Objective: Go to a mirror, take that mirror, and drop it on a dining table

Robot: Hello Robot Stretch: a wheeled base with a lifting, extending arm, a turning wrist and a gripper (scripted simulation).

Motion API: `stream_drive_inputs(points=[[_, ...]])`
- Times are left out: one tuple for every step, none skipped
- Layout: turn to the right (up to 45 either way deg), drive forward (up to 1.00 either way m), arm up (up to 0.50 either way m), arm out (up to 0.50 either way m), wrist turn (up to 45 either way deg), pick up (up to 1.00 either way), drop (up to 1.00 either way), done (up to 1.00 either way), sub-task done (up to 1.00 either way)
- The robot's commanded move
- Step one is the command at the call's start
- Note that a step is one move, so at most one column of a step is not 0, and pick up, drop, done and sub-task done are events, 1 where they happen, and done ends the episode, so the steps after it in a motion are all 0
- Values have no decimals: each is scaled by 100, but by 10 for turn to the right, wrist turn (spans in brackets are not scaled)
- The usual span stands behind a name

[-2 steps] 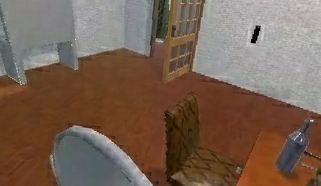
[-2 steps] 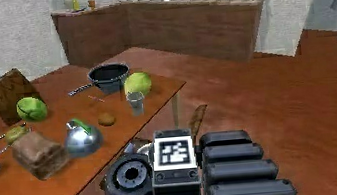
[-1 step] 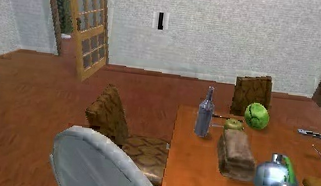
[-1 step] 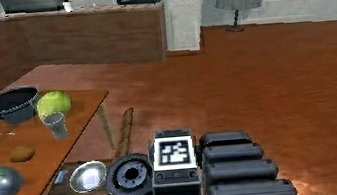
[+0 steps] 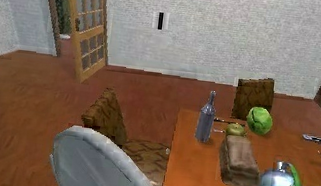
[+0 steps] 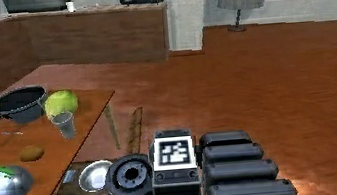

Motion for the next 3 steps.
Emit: stream_drive_inputs(points=[[-330,0,0,0,0,0,0,0,0],[300,0,0,0,0,0,0,0,0],[-270,0,0,0,0,0,0,0,0]])
